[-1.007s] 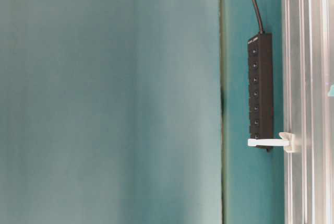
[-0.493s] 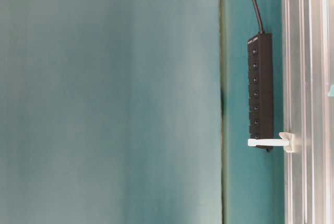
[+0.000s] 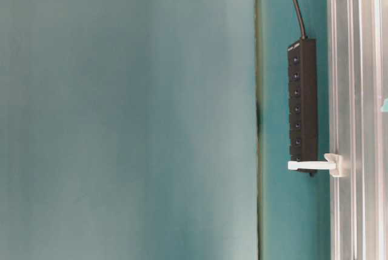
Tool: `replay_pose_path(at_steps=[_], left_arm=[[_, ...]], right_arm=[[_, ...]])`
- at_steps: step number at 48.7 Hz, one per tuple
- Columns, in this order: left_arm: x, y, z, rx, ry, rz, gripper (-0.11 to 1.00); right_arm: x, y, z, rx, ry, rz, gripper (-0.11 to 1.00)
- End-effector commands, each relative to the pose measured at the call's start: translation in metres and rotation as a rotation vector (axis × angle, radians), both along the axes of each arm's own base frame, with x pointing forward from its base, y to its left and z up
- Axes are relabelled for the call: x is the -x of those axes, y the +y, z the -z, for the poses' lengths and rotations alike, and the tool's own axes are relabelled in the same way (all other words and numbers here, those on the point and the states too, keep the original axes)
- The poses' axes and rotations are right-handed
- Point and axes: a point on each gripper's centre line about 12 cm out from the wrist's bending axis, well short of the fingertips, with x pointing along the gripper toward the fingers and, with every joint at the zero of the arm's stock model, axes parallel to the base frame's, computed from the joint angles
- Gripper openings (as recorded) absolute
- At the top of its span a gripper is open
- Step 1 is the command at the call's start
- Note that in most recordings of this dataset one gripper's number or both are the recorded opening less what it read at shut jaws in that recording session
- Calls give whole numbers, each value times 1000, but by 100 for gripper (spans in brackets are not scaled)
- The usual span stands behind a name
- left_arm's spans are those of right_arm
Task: Pass the USB cable through three rings with both arms.
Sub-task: 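Move the right gripper over the black USB cable plug near the rail, then lower the right gripper and grasp the cable just behind the plug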
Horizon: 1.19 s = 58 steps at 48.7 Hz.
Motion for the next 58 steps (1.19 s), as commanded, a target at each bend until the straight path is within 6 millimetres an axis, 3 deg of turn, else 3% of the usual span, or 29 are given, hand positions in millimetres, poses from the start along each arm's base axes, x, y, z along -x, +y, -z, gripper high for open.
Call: replay_pose_path(at_steps=[1, 16, 23, 33, 41, 52, 54, 58], left_arm=[[-3, 0, -12, -1, -28, 0, 2], [-3, 0, -12, -4, -28, -1, 2], [-3, 1, -11, -2, -26, -2, 2], [-3, 1, -12, -4, -28, -2, 2], [-3, 1, -11, -4, -26, -2, 2], [-3, 1, -11, -5, -25, -2, 2], [-3, 1, -11, -4, -26, -2, 2], [-3, 1, -11, -4, -25, -2, 2]], right_arm=[[-16, 4, -8, -2, 48, -2, -10], [-44, 15, 2, 51, 315, -45, -10], [-56, 16, 4, 57, 305, -52, -10], [-59, 17, 4, 56, 293, -56, -5], [-57, 17, 9, 59, 302, -59, 16], [-52, 24, 19, 167, 308, -194, 80], [-51, 25, 20, 187, 312, -218, 80], [-50, 26, 21, 203, 314, -245, 69]])
